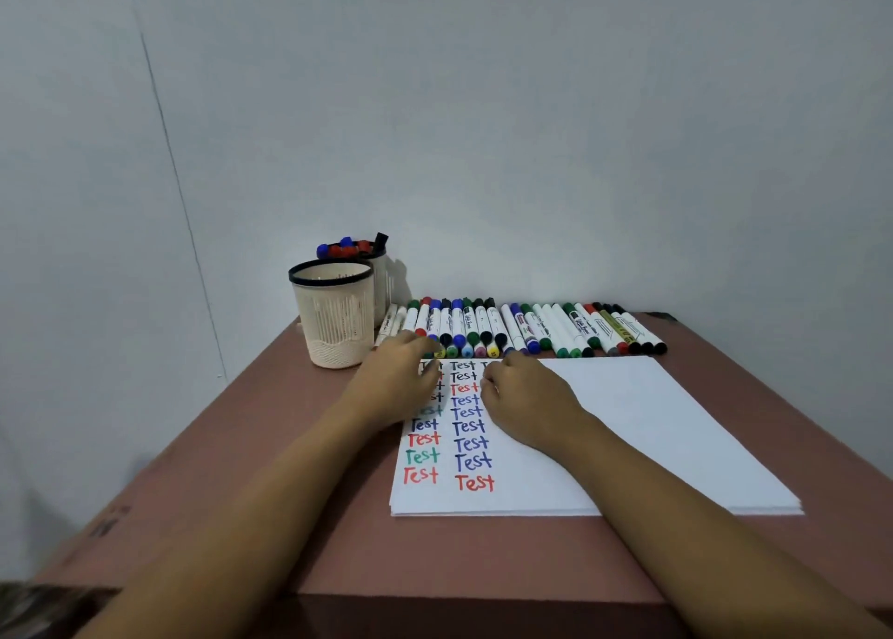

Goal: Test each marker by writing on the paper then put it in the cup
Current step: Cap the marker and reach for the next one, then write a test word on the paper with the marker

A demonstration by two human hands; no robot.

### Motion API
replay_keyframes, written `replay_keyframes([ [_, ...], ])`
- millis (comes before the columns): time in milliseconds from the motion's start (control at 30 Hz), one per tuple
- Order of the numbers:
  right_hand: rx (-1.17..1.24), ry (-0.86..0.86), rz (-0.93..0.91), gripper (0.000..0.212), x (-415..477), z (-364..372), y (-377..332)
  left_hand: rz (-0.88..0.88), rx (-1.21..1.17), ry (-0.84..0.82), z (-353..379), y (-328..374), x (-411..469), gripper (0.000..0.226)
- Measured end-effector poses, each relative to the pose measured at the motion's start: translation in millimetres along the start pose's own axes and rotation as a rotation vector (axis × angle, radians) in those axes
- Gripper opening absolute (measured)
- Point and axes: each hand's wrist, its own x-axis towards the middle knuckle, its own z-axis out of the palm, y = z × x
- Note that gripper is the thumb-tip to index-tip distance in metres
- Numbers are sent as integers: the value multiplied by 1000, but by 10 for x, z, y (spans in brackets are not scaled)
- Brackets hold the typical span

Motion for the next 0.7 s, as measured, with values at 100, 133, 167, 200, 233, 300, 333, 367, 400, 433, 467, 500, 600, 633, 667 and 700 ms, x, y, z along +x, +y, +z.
replay_keyframes([
  [100, -32, -65, -25, 35, 36, -57, 2, -44, 16, -125, 51, -62, -13, 35],
  [133, -21, -78, -28, 34, 52, -87, 13, -53, 8, -143, 70, -82, -12, 35],
  [167, 1, -77, -23, 33, 78, -119, 28, -62, 2, -151, 86, -96, -16, 35],
  [200, 27, -60, -7, 34, 115, -152, 43, -69, -1, -152, 101, -108, -18, 35],
  [233, 43, -23, 12, 35, 170, -182, 63, -73, 1, -149, 110, -115, -17, 35],
  [300, 18, 52, 67, 37, 318, -217, 112, -75, 14, -149, 119, -118, -12, 36],
  [333, -9, 60, 104, 36, 399, -231, 130, -74, 19, -152, 120, -115, -12, 36],
  [367, -31, 54, 145, 36, 475, -237, 143, -74, 20, -156, 124, -111, -14, 37],
  [400, -46, 37, 183, 36, 544, -237, 151, -77, 17, -159, 130, -110, -14, 37],
  [433, -53, 19, 216, 36, 602, -227, 152, -78, 14, -159, 134, -114, -14, 37],
  [467, -53, -1, 248, 37, 651, -213, 151, -78, 12, -158, 134, -114, -13, 37],
  [500, -51, -19, 276, 37, 690, -187, 155, -77, 11, -157, 133, -113, -13, 36],
  [600, -82, -51, 322, 34, 765, -86, 144, -77, 1, -154, 135, -120, -10, 36],
  [633, -94, -47, 325, 31, 782, -52, 141, -75, -2, -153, 136, -124, -9, 35],
  [667, -98, -37, 332, 30, 788, -35, 135, -73, -2, -152, 137, -126, -7, 35],
  [700, -90, -27, 344, 29, 798, -18, 133, -70, 0, -152, 138, -130, -3, 35],
])
